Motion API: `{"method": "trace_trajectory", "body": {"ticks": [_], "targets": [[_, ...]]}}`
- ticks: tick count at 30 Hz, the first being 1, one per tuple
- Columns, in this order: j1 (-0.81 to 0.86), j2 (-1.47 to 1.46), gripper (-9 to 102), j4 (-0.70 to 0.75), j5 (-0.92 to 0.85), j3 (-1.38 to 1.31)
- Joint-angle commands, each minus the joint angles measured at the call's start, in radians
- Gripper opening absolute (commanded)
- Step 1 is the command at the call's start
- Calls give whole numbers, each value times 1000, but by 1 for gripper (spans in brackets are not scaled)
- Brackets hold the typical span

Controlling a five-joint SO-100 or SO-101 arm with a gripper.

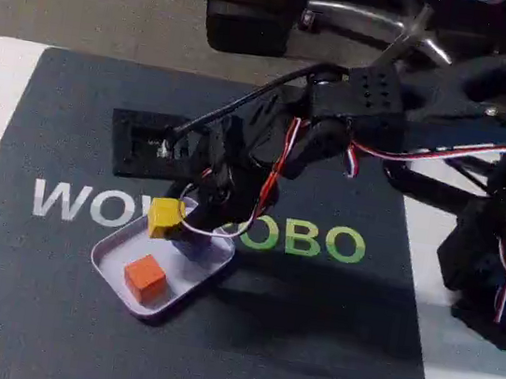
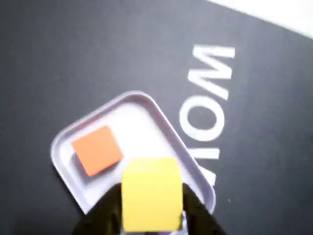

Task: Move blocks one by one until all three blocks are in the tray.

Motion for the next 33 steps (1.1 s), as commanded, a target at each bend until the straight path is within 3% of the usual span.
{"method": "trace_trajectory", "body": {"ticks": [1,10,25,33], "targets": [[-6,6,8,-14,-5,-15],[2,8,22,-18,2,-15],[38,91,23,-12,38,2],[63,333,22,-11,-26,187]]}}
